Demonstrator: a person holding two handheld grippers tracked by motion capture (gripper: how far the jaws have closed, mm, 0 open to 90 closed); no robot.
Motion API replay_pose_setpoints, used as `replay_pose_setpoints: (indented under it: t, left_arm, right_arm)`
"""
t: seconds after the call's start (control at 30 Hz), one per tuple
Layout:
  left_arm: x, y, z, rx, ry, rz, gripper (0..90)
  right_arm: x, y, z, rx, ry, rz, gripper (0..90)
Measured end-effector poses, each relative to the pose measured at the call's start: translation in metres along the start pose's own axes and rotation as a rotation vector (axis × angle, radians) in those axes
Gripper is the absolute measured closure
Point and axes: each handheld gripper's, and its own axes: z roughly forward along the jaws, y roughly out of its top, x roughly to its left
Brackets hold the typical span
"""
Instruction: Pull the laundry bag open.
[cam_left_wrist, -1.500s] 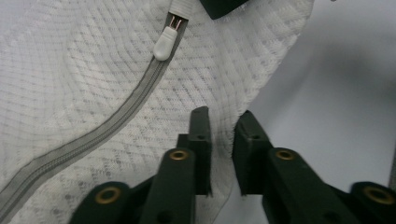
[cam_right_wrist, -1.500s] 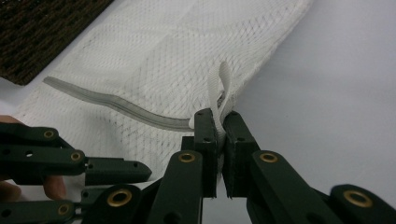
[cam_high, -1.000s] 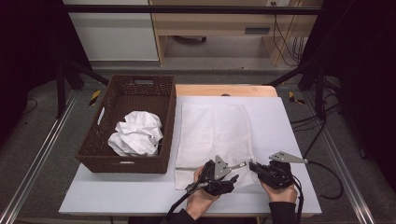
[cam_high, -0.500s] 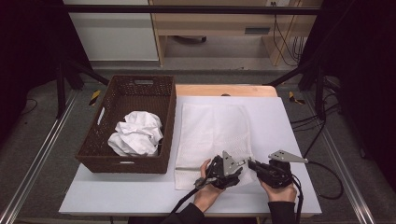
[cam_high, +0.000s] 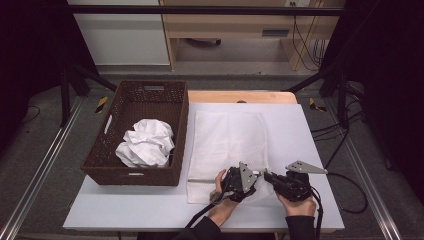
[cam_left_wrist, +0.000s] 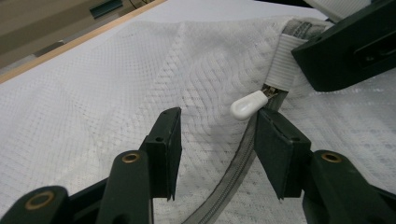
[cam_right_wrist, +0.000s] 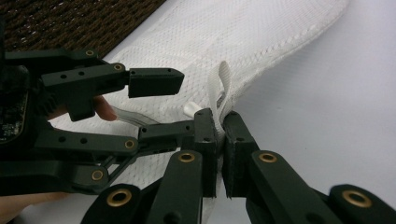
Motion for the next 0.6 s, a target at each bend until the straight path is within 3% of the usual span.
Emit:
replay_pose_setpoints:
  t: [0.1, 0.3, 0.6]
  left_arm:
    - [-0.0017, -0.0005, 0.0015, -0.003, -0.023, 0.015, 53.5]
    - [-0.0078, 0.0015, 0.0035, -0.018, -0.019, 0.030, 58.3]
    - [-0.0089, 0.0028, 0.0067, -0.002, 0.002, 0.058, 63.9]
  right_arm:
    - [0.0007, 0.0006, 0.0000, -0.001, 0.006, -0.001, 85.9]
    - [0.0008, 0.0009, 0.0010, -0.001, 0.008, -0.007, 86.0]
    - [0.0008, 0.0013, 0.0008, 0.000, 0.013, -0.006, 86.1]
